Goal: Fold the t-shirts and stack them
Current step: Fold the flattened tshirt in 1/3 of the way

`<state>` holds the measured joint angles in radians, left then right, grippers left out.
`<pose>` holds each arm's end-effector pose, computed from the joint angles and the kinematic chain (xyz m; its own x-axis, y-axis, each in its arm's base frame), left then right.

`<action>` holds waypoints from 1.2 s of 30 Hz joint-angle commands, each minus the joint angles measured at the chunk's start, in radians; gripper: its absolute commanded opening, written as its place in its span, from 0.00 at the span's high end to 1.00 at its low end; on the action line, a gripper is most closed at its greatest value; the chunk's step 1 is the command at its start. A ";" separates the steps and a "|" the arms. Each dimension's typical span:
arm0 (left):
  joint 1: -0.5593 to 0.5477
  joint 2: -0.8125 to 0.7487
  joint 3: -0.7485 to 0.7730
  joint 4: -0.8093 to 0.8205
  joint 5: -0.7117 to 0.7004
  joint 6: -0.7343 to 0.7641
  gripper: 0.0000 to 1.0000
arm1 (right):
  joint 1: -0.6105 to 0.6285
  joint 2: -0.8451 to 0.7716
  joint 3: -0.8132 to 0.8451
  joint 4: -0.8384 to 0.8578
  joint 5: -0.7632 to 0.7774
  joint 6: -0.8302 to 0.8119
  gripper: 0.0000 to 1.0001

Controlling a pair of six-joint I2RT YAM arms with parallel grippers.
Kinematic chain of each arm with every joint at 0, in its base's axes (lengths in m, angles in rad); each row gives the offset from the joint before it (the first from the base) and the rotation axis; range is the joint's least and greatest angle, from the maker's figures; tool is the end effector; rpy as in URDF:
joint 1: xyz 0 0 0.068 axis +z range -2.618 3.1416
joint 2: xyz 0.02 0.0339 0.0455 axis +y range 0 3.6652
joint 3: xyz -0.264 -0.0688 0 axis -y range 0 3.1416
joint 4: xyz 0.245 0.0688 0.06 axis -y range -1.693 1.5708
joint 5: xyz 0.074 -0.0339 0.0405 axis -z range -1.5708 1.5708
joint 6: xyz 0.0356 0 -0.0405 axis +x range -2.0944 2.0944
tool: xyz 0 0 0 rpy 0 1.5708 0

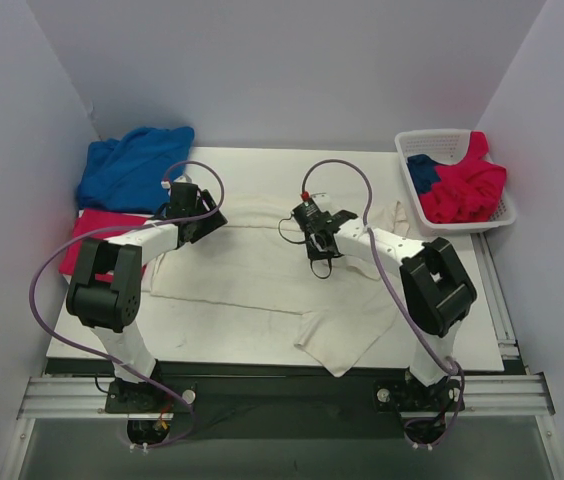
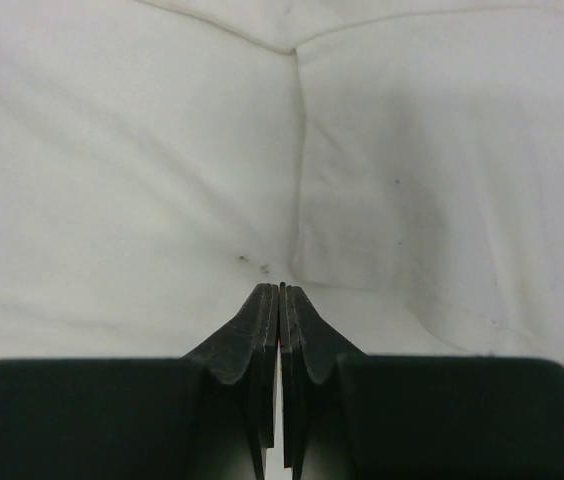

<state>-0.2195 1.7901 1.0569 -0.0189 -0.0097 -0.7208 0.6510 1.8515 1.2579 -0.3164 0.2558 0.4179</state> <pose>0.3706 -0.0823 0.1769 -0.6401 -0.5334 -0.5530 -0.2817 0.8326 -0.4770 0.3207 0.2330 0.1942 -0.7618 -0.0867 -0.6420 -0.1680 0.9835 0.0665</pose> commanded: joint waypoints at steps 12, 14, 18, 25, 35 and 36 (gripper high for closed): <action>0.006 -0.023 0.000 0.030 0.001 0.001 0.26 | 0.038 -0.066 0.020 -0.066 0.068 -0.001 0.98; 0.006 -0.024 0.000 0.028 0.001 0.003 0.26 | 0.036 -0.034 0.023 -0.066 0.080 -0.005 0.86; 0.005 -0.028 0.002 0.025 -0.003 0.004 0.26 | 0.026 0.008 0.038 -0.052 0.085 -0.025 0.75; 0.006 -0.024 0.003 0.023 -0.006 0.006 0.26 | 0.001 0.031 0.035 -0.024 0.089 -0.036 0.73; 0.008 -0.026 0.002 0.023 -0.009 0.006 0.26 | -0.053 0.054 0.009 0.013 0.008 -0.036 0.74; 0.008 -0.024 0.000 0.023 -0.009 0.006 0.26 | -0.053 0.055 0.005 0.014 0.008 -0.037 0.74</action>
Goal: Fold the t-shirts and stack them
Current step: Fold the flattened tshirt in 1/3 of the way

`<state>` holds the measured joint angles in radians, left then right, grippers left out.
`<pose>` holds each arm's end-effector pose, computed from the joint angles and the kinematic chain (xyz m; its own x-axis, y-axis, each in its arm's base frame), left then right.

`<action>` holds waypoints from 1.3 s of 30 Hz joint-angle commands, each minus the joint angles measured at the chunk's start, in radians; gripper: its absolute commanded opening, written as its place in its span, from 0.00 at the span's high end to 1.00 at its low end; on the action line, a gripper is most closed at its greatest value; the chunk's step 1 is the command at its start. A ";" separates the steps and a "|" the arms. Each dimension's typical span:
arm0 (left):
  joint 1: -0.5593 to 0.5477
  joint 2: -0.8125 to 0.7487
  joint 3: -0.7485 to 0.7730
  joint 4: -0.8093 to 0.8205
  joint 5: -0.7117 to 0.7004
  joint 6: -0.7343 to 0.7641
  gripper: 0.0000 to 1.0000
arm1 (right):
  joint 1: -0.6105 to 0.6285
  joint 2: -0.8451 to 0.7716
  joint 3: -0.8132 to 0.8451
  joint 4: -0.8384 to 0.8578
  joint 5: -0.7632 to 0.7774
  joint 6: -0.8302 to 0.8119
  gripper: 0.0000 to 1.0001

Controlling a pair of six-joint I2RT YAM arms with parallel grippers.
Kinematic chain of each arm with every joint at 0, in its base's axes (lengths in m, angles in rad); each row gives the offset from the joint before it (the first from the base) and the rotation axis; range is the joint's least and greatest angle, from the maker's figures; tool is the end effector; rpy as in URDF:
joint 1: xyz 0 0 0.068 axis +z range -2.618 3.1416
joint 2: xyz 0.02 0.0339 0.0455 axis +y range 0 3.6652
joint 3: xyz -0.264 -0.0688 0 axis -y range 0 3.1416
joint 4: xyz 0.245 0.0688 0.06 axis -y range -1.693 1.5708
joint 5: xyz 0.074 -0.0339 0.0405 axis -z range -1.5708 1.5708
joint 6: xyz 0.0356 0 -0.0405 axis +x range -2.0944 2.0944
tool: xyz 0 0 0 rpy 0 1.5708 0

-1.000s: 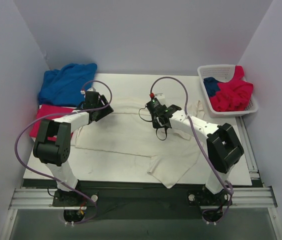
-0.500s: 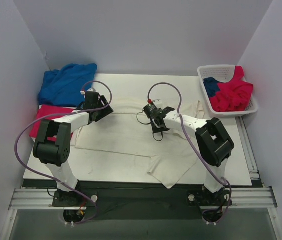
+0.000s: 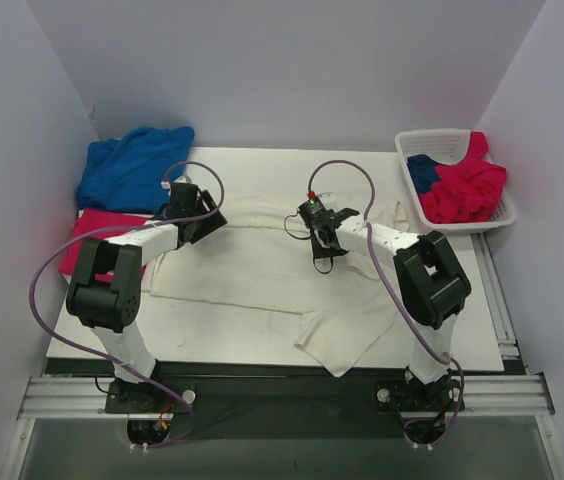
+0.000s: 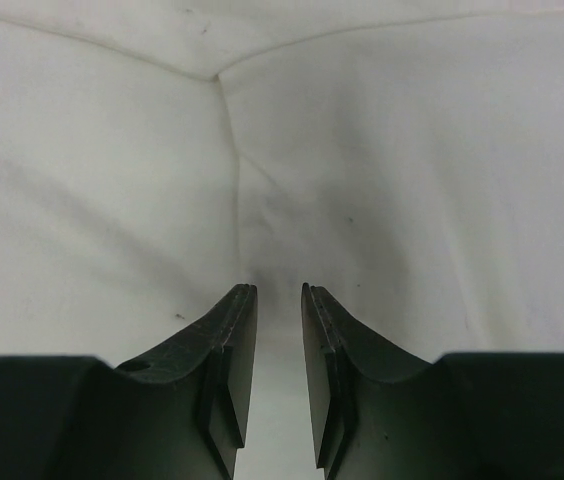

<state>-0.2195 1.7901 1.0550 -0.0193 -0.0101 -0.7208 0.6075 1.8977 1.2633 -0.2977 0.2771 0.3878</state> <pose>0.3702 -0.0822 0.1763 -0.6411 -0.5331 -0.5520 -0.2830 0.8328 -0.4757 0.3358 0.2216 0.1797 -0.7673 -0.0904 -0.6349 -0.1350 0.9906 0.0221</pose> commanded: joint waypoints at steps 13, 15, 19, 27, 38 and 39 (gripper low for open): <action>0.008 -0.017 0.002 0.025 -0.005 0.006 0.26 | -0.005 0.001 -0.019 0.002 -0.035 -0.006 0.74; 0.008 -0.017 0.003 0.025 -0.005 0.004 0.26 | -0.006 0.001 -0.016 0.002 -0.035 -0.006 0.74; 0.008 -0.017 0.002 0.025 -0.004 0.004 0.26 | 0.000 0.001 -0.016 0.000 -0.030 -0.006 0.74; 0.008 -0.017 0.000 0.025 -0.004 0.004 0.26 | 0.012 0.012 -0.019 -0.001 -0.035 -0.001 0.74; 0.008 -0.017 -0.003 0.027 -0.004 0.004 0.26 | 0.017 0.040 -0.022 -0.003 -0.035 0.011 0.75; 0.006 -0.017 -0.001 0.027 -0.004 0.004 0.26 | 0.017 0.043 -0.022 -0.003 -0.035 0.013 0.75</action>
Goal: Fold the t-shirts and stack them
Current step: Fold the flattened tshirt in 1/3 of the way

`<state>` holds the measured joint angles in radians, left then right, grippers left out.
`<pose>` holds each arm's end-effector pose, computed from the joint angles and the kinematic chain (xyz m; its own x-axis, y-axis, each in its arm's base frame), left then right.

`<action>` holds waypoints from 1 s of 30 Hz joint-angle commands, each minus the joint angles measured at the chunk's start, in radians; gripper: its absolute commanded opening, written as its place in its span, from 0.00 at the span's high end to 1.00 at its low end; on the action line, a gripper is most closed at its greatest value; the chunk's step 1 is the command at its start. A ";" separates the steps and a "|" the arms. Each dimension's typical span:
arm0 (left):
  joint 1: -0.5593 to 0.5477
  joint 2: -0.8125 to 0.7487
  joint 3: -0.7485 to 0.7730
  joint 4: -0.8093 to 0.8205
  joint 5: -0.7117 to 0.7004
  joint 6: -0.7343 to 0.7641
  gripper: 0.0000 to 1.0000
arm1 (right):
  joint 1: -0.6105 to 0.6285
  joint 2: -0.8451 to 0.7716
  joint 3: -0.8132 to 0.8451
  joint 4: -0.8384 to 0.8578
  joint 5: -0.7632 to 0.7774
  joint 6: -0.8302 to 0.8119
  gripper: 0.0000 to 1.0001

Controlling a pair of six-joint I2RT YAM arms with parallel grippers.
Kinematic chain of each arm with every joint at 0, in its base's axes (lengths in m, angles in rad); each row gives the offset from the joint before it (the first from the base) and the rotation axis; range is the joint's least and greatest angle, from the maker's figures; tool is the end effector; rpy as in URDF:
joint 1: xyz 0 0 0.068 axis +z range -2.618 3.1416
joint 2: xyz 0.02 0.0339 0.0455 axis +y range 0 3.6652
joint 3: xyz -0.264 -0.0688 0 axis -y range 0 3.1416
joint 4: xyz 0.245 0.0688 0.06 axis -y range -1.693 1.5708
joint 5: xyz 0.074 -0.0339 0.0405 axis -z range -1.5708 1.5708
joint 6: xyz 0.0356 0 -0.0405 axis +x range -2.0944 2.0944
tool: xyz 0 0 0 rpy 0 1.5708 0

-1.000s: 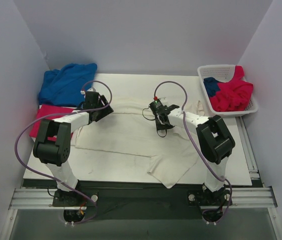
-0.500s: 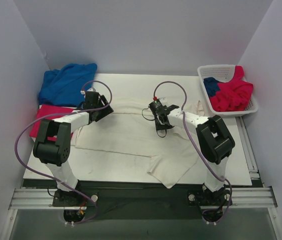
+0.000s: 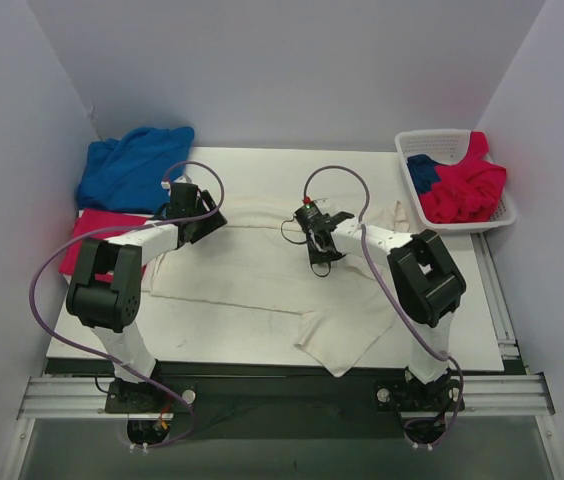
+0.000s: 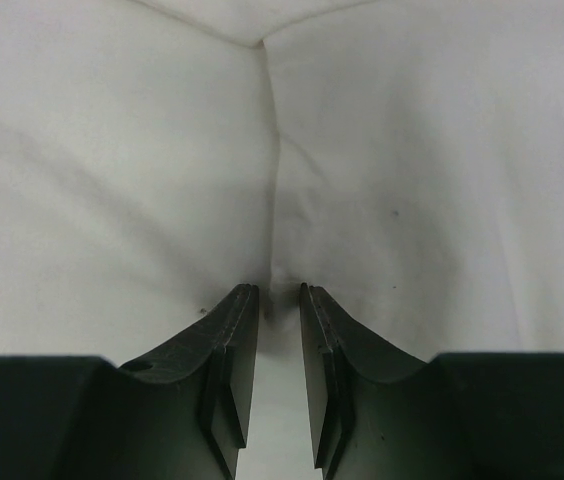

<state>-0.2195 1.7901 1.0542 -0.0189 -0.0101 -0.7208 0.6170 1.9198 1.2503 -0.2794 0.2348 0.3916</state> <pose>0.3701 -0.0822 0.1761 -0.6413 -0.5331 -0.5518 -0.2832 0.8329 -0.4755 0.3334 0.2264 0.1683 -0.7853 -0.1020 -0.6106 -0.1649 0.9852 0.0476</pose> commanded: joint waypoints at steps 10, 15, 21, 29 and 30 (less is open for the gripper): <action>0.008 -0.017 0.004 0.023 -0.002 0.006 0.26 | 0.006 0.010 0.008 -0.046 0.041 0.010 1.00; 0.006 -0.017 0.007 0.023 -0.002 0.004 0.26 | 0.016 -0.034 0.011 -0.061 0.070 0.012 1.00; 0.008 -0.015 0.009 0.022 -0.004 0.006 0.25 | 0.050 -0.111 0.024 -0.086 0.101 0.006 1.00; 0.008 -0.017 0.006 0.023 -0.002 0.006 0.26 | 0.075 -0.139 0.047 -0.109 0.107 0.003 1.00; 0.008 -0.018 0.004 0.023 -0.004 0.006 0.26 | 0.075 -0.136 0.047 -0.109 0.106 0.006 1.00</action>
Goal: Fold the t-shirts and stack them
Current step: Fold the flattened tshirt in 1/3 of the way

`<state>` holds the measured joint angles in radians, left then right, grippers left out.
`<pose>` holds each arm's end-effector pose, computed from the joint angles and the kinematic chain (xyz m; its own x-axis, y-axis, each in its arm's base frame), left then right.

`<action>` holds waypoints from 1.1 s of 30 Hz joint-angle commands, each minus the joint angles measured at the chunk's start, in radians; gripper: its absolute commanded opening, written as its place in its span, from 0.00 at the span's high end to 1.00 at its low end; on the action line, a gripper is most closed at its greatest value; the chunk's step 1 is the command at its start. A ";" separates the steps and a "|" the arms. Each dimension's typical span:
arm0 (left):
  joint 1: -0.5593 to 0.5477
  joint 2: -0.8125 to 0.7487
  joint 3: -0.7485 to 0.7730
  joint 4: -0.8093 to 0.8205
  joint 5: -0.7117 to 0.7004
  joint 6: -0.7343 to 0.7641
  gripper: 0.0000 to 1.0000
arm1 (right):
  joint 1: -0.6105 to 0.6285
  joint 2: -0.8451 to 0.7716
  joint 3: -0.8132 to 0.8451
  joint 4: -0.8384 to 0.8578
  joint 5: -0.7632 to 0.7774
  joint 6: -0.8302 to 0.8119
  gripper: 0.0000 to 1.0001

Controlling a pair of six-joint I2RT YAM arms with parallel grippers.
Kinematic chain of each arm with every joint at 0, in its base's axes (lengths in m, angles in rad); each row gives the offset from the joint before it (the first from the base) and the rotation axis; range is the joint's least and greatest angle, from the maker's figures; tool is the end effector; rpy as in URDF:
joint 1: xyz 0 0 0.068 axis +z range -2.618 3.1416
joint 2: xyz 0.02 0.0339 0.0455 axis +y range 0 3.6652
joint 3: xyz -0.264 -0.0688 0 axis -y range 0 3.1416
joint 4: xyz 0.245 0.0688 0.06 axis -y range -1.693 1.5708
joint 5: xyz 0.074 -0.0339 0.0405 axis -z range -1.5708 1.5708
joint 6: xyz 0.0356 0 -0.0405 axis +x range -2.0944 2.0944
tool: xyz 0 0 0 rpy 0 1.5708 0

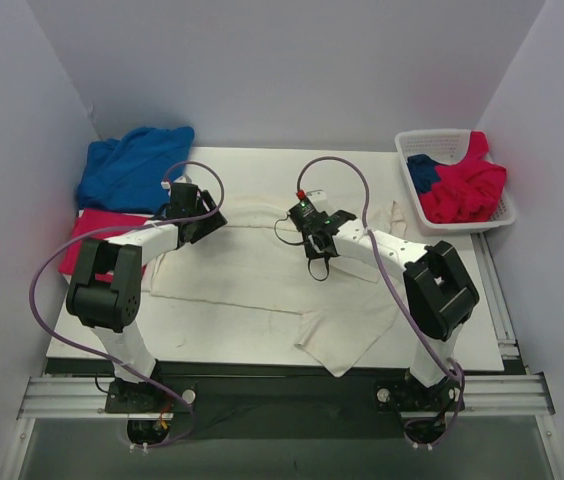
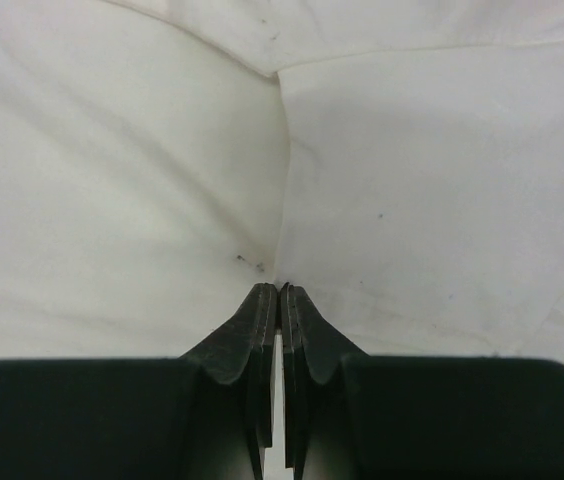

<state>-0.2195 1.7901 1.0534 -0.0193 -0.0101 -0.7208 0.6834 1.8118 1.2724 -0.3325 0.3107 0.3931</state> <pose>0.3699 -0.0822 0.1758 -0.6420 -0.5330 -0.5512 -0.2837 0.8330 -0.4750 0.3120 0.2400 0.2129 -0.7202 -0.1161 -0.6840 -0.1871 0.9819 0.0302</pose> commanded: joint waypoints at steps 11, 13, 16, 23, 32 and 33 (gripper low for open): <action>0.008 -0.026 -0.007 0.025 -0.014 0.011 0.26 | 0.024 -0.038 -0.033 -0.068 0.007 0.049 0.71; 0.008 -0.024 -0.007 0.022 -0.028 0.018 0.26 | 0.016 -0.071 -0.047 -0.071 0.050 0.070 0.66; 0.008 -0.020 0.003 0.021 -0.063 0.033 0.26 | -0.019 -0.104 -0.071 -0.074 0.056 0.081 0.62; 0.011 0.018 0.066 -0.059 -0.119 0.058 0.26 | -0.201 -0.068 -0.082 -0.063 -0.063 0.141 0.59; 0.008 0.100 0.131 -0.275 -0.226 0.023 0.26 | -0.320 0.047 -0.062 -0.063 -0.162 0.162 0.60; 0.006 0.118 0.152 -0.295 -0.246 0.017 0.26 | -0.343 0.055 -0.061 -0.066 -0.179 0.167 0.60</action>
<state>-0.2153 1.8664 1.1469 -0.1902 -0.1757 -0.6926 0.3756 1.8458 1.1984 -0.3645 0.1802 0.5312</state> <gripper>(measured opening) 0.743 0.405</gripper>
